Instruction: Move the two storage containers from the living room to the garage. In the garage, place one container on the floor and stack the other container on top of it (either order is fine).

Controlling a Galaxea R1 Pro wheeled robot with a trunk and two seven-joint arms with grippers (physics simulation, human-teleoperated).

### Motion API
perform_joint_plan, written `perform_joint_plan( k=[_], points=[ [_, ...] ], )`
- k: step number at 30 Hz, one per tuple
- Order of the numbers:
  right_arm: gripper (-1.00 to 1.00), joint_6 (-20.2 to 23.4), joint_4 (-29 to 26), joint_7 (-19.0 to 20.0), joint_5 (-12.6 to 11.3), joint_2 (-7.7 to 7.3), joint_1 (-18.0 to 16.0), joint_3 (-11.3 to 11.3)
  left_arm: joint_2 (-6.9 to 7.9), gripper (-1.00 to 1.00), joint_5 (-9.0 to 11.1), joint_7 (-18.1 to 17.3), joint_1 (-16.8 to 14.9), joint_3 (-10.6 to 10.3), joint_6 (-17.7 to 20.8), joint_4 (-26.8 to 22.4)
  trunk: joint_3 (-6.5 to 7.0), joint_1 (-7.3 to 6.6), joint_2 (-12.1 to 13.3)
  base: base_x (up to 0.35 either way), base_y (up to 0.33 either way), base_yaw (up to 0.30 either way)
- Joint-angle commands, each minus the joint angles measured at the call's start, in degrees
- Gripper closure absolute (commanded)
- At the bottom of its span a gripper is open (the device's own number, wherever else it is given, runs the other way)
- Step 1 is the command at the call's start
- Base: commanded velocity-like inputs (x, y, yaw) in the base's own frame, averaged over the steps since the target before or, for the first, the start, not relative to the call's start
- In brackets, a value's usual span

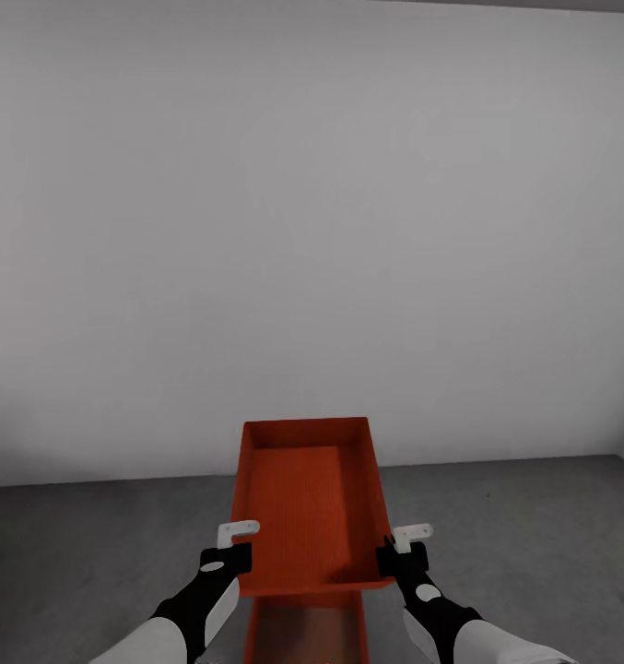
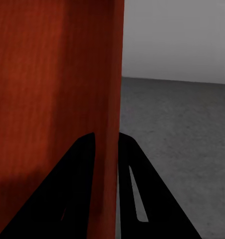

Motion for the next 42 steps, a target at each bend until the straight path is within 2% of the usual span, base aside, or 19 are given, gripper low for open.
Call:
perform_joint_plan(
  k=[1, 42],
  points=[
    [1.00, -0.21, 0.19, -0.82, -0.80, -0.02, -0.05, -2.51, 0.49, 1.00, -0.86, 1.00, -0.04, 0.35, -1.87, -0.24, -0.16, 0.01, -0.07, 0.002, 0.000, 0.079],
    [1.00, -0.26, 0.19, -0.82, -0.88, -0.02, -0.05, -2.55, 0.47, 1.00, -0.92, 1.00, -0.04, 0.33, -1.87, -0.19, -3.63, 0.01, -0.07, 0.000, 0.000, 0.077]
  ],
)
